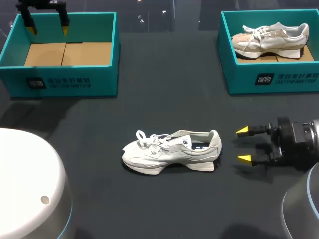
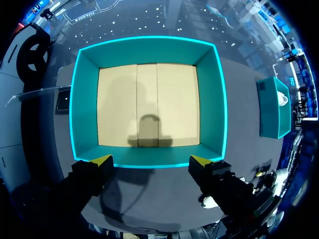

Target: Take the shoe out of the shoebox, open the shoe tongue, remove and reinsert the insole, then place the shoe into the shoebox

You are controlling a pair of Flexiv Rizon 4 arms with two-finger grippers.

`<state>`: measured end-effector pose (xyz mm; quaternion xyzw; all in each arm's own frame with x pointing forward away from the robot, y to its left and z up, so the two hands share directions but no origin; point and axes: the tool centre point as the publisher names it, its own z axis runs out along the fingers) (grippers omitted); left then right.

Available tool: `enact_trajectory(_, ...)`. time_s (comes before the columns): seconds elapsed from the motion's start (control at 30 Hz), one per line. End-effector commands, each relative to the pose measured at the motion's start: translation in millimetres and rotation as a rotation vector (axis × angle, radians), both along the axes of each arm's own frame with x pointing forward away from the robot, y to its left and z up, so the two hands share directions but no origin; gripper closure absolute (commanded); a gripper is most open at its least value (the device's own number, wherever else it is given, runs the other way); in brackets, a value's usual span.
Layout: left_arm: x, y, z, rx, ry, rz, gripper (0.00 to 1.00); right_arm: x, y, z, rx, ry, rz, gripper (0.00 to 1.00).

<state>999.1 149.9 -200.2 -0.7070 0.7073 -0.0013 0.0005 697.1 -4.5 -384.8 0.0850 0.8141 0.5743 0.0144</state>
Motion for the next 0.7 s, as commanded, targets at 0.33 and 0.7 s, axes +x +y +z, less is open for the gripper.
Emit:
enact_trajectory(0.33, 0.2, 0, 0, 0.001, 0.001, 0.0, 0.0, -4.2, 29, -6, 0.03, -0.033, -0.038, 0.0)
enact_trajectory(0.7, 0.2, 0, 0, 0.001, 0.001, 0.0, 0.0, -2.8, 48, -9, 0.04, -0.042, -0.055, 0.0)
